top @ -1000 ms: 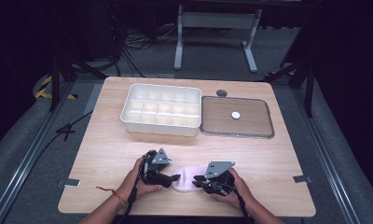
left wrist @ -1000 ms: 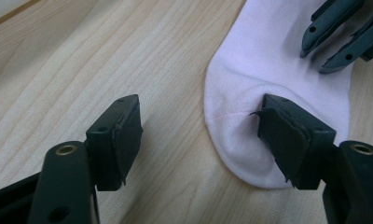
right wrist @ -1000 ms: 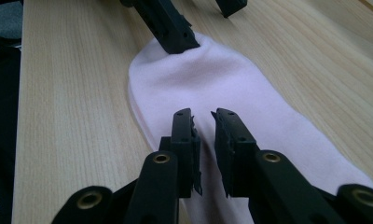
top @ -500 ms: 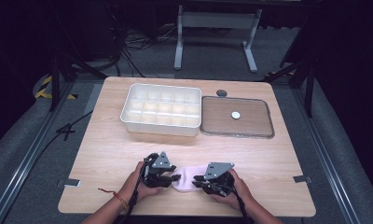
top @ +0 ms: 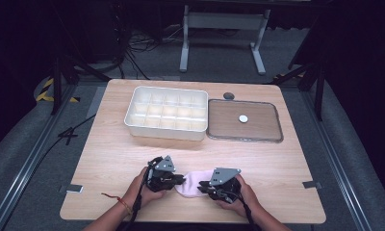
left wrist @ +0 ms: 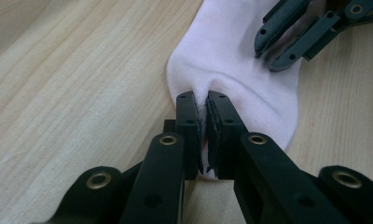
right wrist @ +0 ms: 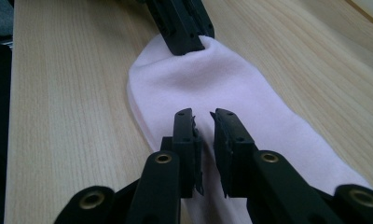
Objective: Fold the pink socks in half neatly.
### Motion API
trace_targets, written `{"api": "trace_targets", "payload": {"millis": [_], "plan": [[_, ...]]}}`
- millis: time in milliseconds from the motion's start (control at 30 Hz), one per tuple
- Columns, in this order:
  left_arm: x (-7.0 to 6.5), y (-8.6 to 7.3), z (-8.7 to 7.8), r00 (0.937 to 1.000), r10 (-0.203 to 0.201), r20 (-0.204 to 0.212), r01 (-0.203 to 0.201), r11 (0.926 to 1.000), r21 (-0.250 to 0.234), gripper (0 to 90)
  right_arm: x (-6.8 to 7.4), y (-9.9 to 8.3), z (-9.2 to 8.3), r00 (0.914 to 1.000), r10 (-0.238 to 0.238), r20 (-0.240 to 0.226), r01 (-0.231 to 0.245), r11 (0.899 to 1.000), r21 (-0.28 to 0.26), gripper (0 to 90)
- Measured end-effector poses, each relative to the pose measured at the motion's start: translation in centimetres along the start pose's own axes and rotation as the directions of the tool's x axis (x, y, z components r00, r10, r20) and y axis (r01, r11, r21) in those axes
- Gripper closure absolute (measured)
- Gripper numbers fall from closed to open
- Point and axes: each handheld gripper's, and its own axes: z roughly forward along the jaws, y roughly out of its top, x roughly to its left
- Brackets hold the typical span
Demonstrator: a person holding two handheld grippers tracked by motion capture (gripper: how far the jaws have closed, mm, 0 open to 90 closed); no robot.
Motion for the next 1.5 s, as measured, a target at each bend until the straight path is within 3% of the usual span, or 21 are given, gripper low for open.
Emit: {"api": "trace_targets", "payload": {"millis": [300, 567, 733, 900, 1133, 1300, 1400, 1500], "plan": [[0.5, 0.2, -1.3, 0.9997, -0.022, 0.006, 0.023, 0.9973, -0.070, 83.6, -0.1, 0.7, 0.9, 0.9998, 0.019, 0.006, -0.019, 1.000, -0.009, 85.3], [0.6, 0.2, -1.4, 0.9999, 0.000, -0.016, 0.000, 0.9991, -0.044, 84.0, -0.2, 1.1, 1.0, 0.9999, 0.015, -0.003, -0.015, 1.000, 0.000, 87.7], [0.8, 0.2, -1.8, 0.9999, 0.001, -0.015, -0.002, 0.9990, -0.046, 84.0, -0.7, 1.5, 0.1, 0.9994, 0.014, 0.030, -0.013, 1.000, -0.025, 89.6], [0.8, 0.3, -1.8, 1.0000, 0.005, -0.008, -0.005, 0.9989, -0.046, 84.1, -1.0, 1.2, 1.2, 0.9991, 0.010, 0.041, -0.010, 1.000, 0.006, 89.9], [0.5, 1.2, -2.0, 0.9998, 0.019, 0.005, -0.019, 0.9976, -0.066, 84.6, -1.1, 1.4, 1.6, 0.9989, 0.019, 0.042, -0.019, 1.000, -0.002, 90.0], [0.1, 2.4, -1.8, 0.9991, 0.041, -0.014, -0.042, 0.9966, -0.071, 84.6, -1.3, 1.7, 2.0, 0.9989, 0.018, 0.044, -0.018, 1.000, -0.002, 89.9], [0.2, 2.3, -2.1, 0.9991, 0.038, -0.021, -0.039, 0.9970, -0.066, 84.6, -1.5, 1.8, 1.4, 0.9985, 0.019, 0.051, -0.018, 1.000, -0.018, 90.0], [0.6, 2.1, -2.5, 0.9992, 0.030, -0.027, -0.032, 0.9969, -0.071, 84.6, -2.6, 1.5, -1.0, 0.9952, 0.038, 0.090, -0.033, 0.998, -0.058, 90.0]]}}
